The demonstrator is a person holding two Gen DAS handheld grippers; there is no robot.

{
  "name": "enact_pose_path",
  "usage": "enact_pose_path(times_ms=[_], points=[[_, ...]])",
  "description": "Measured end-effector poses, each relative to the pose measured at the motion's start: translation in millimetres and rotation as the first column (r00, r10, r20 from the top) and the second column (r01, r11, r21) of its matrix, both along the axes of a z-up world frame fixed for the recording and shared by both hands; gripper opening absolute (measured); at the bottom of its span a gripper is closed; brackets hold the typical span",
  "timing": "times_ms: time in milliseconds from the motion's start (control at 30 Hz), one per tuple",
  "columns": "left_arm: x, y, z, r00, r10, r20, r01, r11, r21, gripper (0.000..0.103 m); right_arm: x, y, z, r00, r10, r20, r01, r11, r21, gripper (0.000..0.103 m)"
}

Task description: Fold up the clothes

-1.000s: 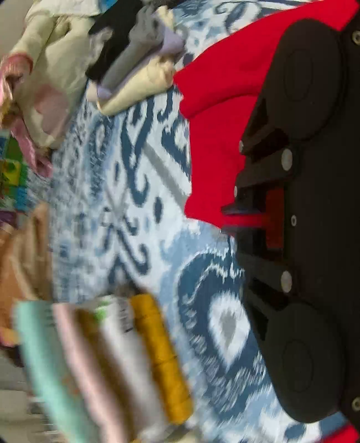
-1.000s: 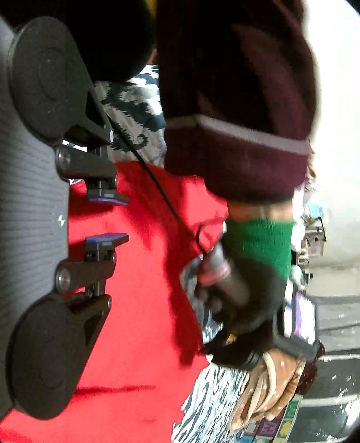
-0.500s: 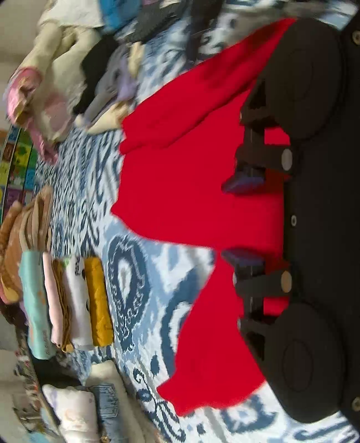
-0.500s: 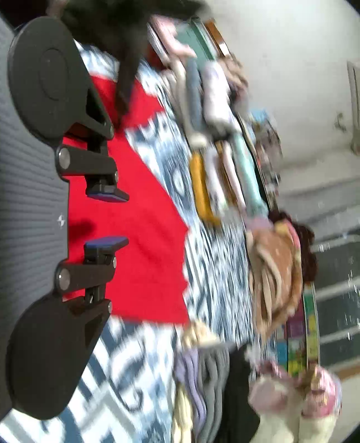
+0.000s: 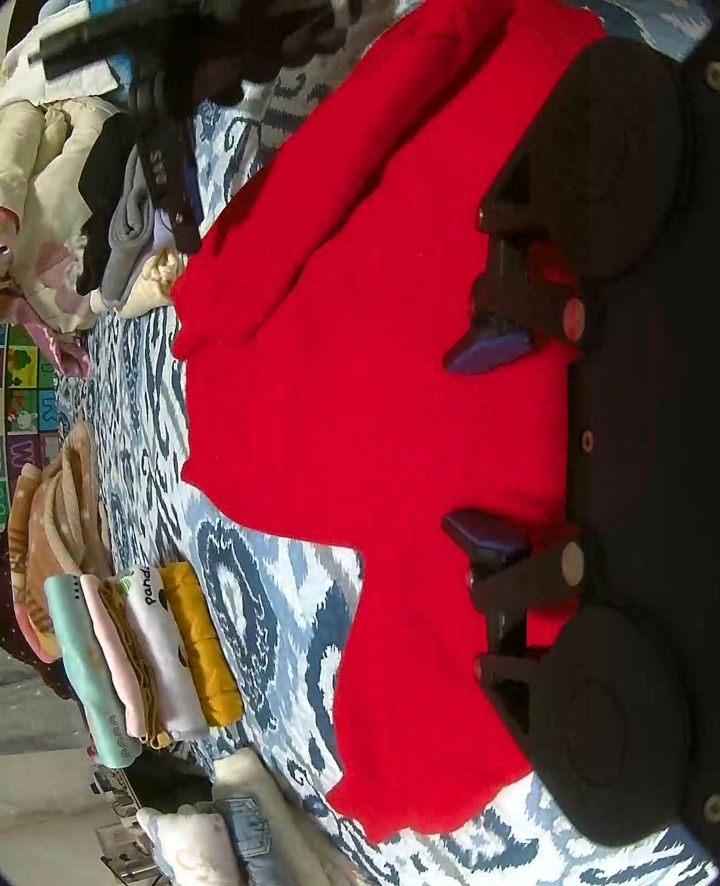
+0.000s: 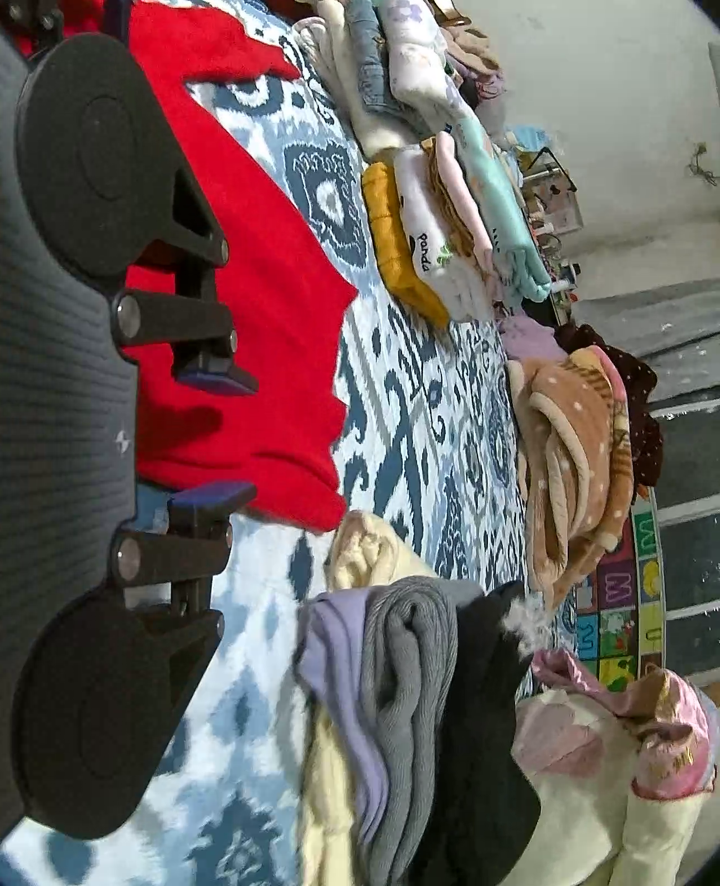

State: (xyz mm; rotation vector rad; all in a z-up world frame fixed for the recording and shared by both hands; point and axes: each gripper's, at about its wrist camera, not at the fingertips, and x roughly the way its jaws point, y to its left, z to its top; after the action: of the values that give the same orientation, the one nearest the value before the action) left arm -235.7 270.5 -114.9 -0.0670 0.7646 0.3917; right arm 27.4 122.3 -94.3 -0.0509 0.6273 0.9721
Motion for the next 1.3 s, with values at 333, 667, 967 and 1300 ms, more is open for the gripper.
enact_pose_path(times_ms=[333, 667, 967, 1300], points=[[-1.4, 1.8, 1.3, 1.000, -0.002, 0.010, 0.003, 1.000, -0.027, 0.054, 10.5, 32.6, -13.9, 0.997, 0.081, -0.001, -0.081, 0.995, -0.054, 0.034], [-2.0, 3.3, 0.8, 1.000, -0.005, 0.015, 0.005, 1.000, -0.024, 0.054, 3.1, 4.3, 5.7, 0.999, 0.022, 0.026, -0.022, 0.999, 0.031, 0.005], [-2.5, 5.9, 1.7, 1.000, -0.003, 0.021, 0.004, 0.999, -0.034, 0.055, -0.9, -89.7, 34.8, 0.984, -0.174, 0.027, 0.170, 0.980, 0.103, 0.005], [-2.9, 1.9, 1.4, 1.000, 0.000, 0.019, 0.000, 1.000, -0.008, 0.055, -28.1, -228.0, 34.3, 0.897, -0.439, -0.046, 0.440, 0.884, 0.156, 0.005]])
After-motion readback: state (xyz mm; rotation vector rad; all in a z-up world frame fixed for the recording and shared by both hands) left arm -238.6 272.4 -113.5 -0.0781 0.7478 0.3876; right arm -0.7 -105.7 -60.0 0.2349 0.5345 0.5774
